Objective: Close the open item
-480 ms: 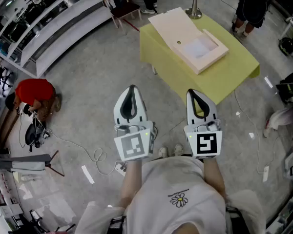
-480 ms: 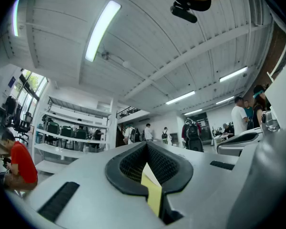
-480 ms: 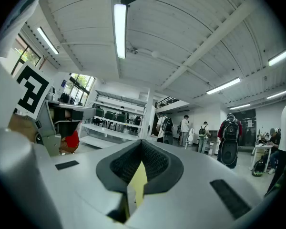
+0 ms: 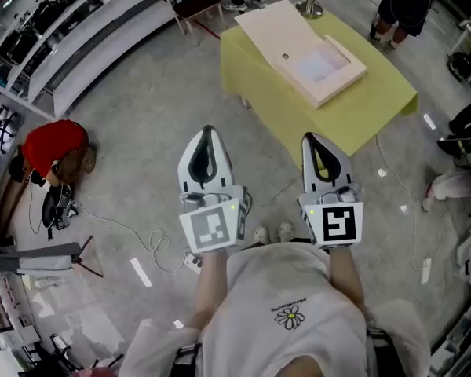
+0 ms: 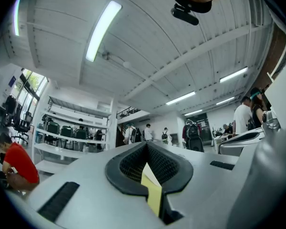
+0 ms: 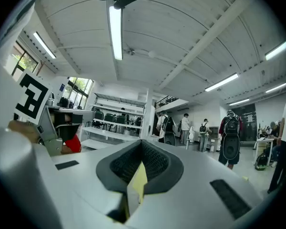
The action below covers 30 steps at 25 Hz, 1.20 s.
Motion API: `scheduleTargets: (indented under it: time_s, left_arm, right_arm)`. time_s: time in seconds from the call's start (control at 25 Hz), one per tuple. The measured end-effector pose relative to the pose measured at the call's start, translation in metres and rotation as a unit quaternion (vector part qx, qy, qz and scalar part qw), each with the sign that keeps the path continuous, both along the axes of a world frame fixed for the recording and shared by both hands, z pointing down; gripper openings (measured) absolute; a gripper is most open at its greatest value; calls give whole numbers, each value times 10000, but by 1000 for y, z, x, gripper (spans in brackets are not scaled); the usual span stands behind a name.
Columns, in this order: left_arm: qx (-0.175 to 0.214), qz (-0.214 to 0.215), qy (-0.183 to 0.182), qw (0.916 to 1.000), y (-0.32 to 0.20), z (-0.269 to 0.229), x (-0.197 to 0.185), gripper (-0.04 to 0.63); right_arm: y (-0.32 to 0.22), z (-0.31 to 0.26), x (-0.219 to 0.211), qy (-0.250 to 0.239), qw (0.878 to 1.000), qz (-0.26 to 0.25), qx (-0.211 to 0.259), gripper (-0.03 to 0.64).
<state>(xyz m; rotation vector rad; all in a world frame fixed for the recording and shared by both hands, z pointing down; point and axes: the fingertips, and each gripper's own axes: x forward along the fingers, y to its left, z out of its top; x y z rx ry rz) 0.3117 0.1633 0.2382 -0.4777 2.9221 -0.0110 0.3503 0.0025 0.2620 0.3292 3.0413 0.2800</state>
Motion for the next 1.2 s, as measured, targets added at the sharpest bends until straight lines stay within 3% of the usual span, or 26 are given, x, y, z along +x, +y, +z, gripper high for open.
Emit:
scheduleTargets:
  time_s: [0.12, 0.44, 0.68, 0.8, 1.0, 1.2]
  left_arm:
    - [-97, 31, -28, 9999, 1, 2, 1, 14]
    - [-201, -74, 101, 9997, 33, 14, -11, 15]
    - [86, 55, -161, 9998, 60, 15, -21, 15]
    - [300, 17, -20, 9995, 68, 23, -34, 15]
    - [191, 41, -126, 9997, 63, 25, -57, 14]
    - [333, 123, -112, 9993, 48, 30, -81, 15]
  right_arm:
    - [1, 1, 2, 41, 9998, -38, -179, 14]
    - [32, 9, -5, 62, 9999, -81, -51, 14]
    - [44, 19, -13, 180, 9996, 108, 166, 14]
    - [44, 27, -21, 318, 9993, 183, 121, 14]
    - [32, 35, -43, 425, 9986, 290, 138, 14]
    - [22, 43, -76, 375, 9988, 308, -1, 14]
